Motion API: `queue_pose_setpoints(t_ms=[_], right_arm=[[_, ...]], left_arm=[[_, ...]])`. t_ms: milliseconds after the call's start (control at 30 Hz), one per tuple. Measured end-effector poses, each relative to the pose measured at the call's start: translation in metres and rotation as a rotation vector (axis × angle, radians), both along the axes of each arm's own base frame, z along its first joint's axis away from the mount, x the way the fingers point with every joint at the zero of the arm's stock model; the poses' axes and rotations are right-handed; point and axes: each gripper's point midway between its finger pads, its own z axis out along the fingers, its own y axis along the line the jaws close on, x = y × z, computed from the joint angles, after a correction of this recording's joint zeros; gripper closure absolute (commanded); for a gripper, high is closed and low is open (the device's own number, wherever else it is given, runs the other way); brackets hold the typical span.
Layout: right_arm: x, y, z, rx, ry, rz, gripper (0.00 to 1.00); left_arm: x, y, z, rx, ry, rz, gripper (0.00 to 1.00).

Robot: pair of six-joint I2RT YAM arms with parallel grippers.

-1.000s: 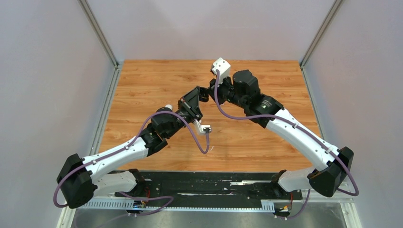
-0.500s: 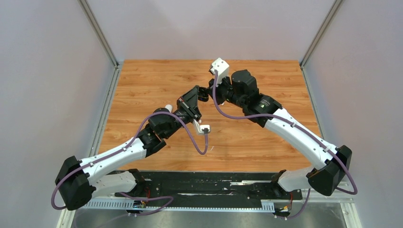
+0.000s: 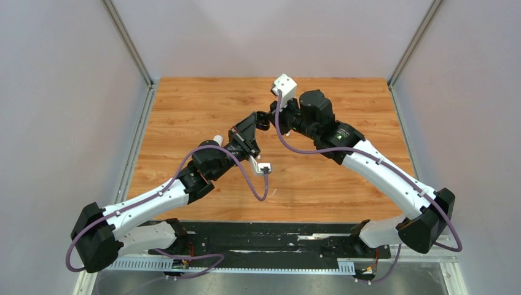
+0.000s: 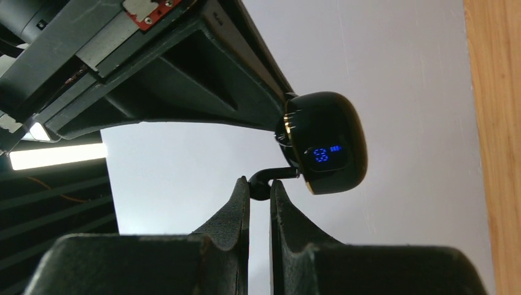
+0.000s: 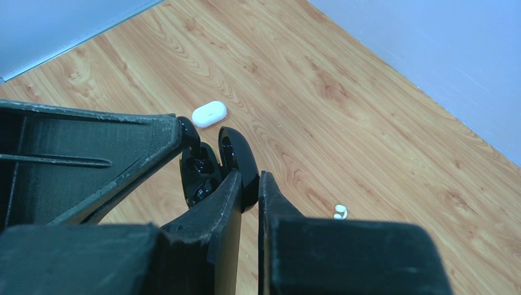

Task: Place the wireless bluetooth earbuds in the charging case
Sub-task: Place the earbud in the charging case.

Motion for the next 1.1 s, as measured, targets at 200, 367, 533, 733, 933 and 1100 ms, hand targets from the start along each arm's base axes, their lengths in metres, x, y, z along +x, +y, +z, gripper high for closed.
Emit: queue_pose_setpoints(t_ms=[200,367,533,733,933,1100], right_arm=[[0.000,0.000,0.002,0.003,-0.004,0.000,1.00],[0.000,0.000,0.002,0.003,-0.003,0.000,1.00],[0.000,0.000,0.002,0.004,-0.003,0.002,1.00],[0.000,0.000,0.002,0.005,-0.001,0.003,1.00],[0.001,-0.001,0.002,0.014,0.010,-0.007,1.00],[-0.001,0.000,0.003,0.028,0.022,0.001,1.00]], left_arm=[[0.000,0.001,-0.012,0.018,0.015,0.003,1.00],[0.001,0.002,-0.012,0.018,0.016,0.011,1.00],[0.002,0.004,-0.012,0.019,0.016,0.025,1.00],[0.007,0.004,-0.014,0.024,0.008,0.046,1.00],[0.006,0.004,-0.014,0.026,0.005,0.043,0.97],[-0.001,0.008,-0.012,0.031,0.003,0.026,0.79]])
